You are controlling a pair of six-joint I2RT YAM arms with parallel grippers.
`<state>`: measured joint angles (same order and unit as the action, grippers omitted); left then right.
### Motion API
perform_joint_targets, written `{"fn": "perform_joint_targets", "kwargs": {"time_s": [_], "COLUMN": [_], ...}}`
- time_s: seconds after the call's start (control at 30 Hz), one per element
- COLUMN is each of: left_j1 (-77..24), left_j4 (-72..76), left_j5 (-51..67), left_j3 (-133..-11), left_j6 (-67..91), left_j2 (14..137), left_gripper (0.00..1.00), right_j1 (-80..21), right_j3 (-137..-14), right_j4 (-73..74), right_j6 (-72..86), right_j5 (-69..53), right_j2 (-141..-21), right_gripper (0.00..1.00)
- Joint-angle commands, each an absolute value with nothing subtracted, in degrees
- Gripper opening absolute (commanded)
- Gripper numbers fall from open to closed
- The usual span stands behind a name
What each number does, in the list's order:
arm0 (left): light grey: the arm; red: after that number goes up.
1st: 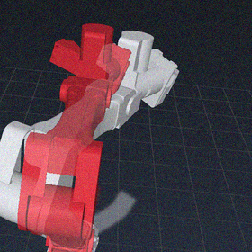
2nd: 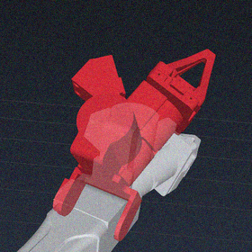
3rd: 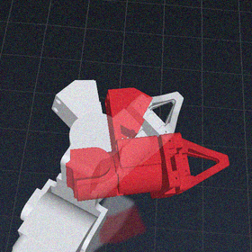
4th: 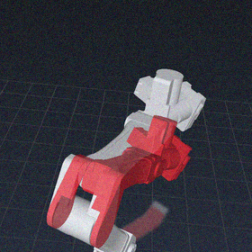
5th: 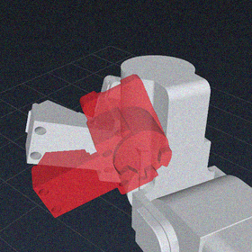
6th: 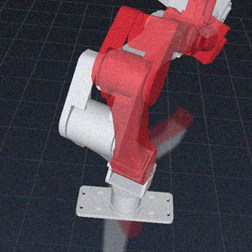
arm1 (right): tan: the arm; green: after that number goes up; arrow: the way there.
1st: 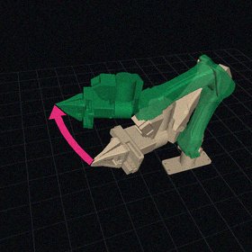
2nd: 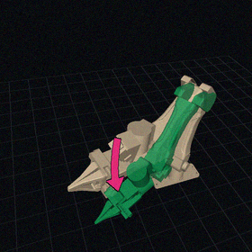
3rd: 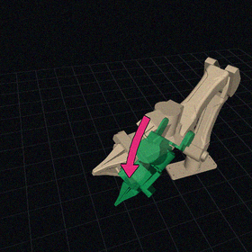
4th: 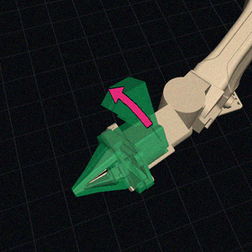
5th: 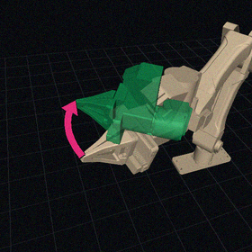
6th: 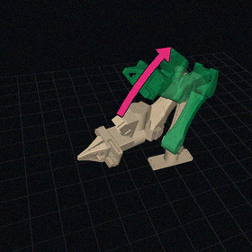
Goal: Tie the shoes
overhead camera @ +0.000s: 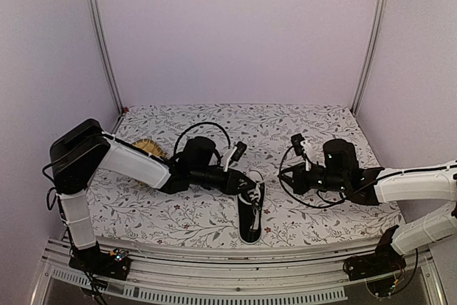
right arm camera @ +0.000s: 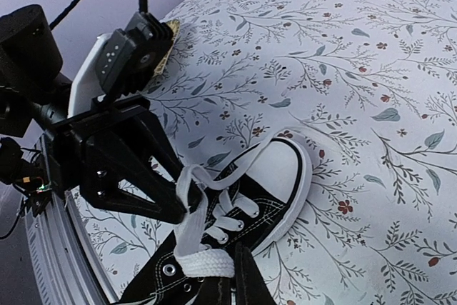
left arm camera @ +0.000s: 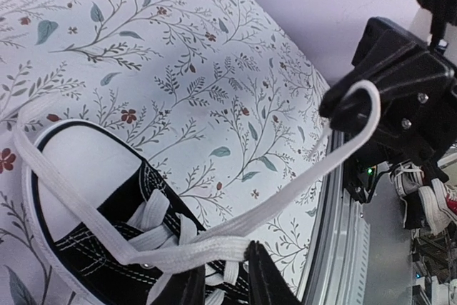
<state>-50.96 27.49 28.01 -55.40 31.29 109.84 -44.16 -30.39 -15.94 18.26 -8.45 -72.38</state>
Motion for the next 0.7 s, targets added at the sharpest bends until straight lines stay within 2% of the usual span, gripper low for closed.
{"fn": "perform_joint_targets", "kwargs": {"time_s": [0.0, 0.13, 0.43, 0.67], "left_j1": [-50.16, -50.17, -50.18, -50.15], "left_j4": [28.05, 28.65, 28.82, 27.69], "left_j5": [24.70, 24.21, 24.01, 23.66], "left_j3": [-54.81, -54.38, -54.24, -54.58], "left_j6": [30.70, 31.07, 31.96, 31.94], "left_j2": [108.79, 107.85, 107.48, 107.24], "left_gripper": [0.21, 0.21, 0.22, 0.22], "right_j1": [-44.36, -46.95, -49.97, -51.49], "right_j3": [-32.38, -33.73, -38.16, -42.72], "right_j4": [-15.68, -16.00, -19.47, -19.77], "right_j6": [18.28, 18.57, 20.02, 21.73], "right_j5": [-18.40, -23.65, -23.62, -15.79], "right_j2": [-70.46, -72.17, -82.78, -90.65], "right_gripper": [0.02, 0.02, 0.02, 0.02]}}
